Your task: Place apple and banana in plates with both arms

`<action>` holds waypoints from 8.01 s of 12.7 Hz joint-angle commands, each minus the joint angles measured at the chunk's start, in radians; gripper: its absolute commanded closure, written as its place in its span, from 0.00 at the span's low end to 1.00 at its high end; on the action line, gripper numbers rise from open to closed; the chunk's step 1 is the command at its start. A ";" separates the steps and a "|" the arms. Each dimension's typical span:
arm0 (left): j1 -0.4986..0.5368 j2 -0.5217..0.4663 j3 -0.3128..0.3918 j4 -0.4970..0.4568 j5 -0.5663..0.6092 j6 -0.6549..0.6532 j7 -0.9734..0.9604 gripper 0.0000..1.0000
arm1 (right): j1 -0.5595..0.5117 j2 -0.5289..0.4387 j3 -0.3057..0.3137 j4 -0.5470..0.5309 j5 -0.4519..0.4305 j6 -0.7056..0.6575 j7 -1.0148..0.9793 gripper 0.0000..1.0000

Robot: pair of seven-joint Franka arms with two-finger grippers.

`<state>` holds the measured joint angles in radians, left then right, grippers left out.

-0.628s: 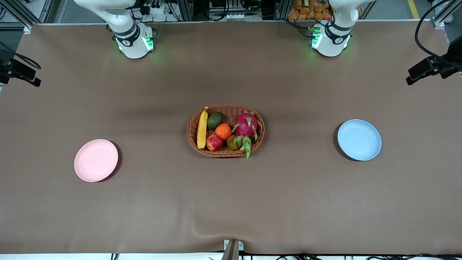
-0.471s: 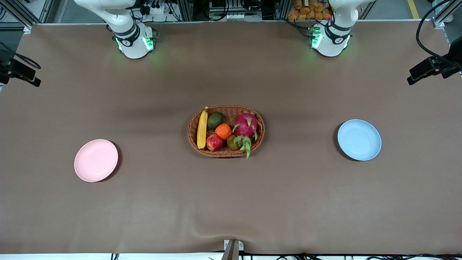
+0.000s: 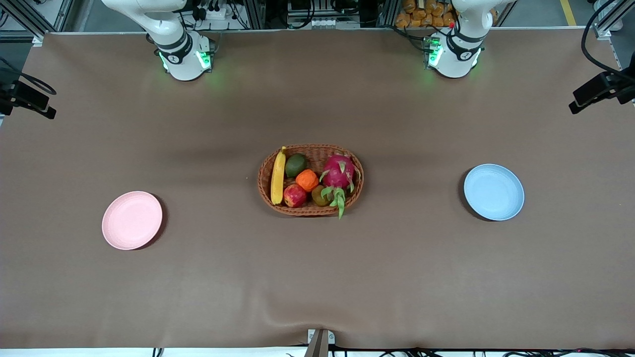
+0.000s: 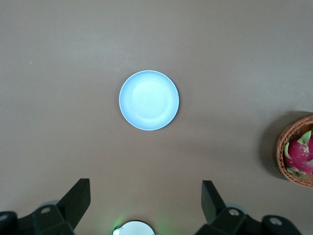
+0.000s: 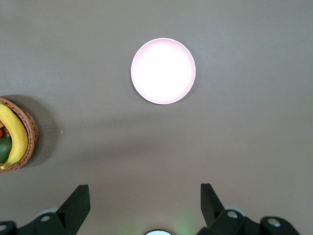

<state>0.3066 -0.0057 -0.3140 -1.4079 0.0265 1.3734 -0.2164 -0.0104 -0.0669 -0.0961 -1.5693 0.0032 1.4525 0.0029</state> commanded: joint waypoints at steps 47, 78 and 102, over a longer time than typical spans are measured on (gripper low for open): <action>0.002 0.024 0.003 0.017 0.004 -0.031 0.019 0.00 | 0.021 0.022 -0.001 0.022 -0.025 -0.006 -0.001 0.00; -0.004 0.026 0.000 0.007 0.003 -0.034 0.014 0.00 | 0.016 0.026 0.001 0.052 -0.015 0.011 0.011 0.00; -0.081 0.197 -0.050 -0.010 -0.117 0.044 -0.008 0.00 | 0.018 0.029 0.001 0.066 -0.014 0.011 0.011 0.00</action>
<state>0.2552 0.1488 -0.3622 -1.4323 -0.0737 1.3922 -0.2177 0.0038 -0.0439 -0.0968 -1.5225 -0.0026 1.4708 0.0028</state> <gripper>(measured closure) 0.000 0.000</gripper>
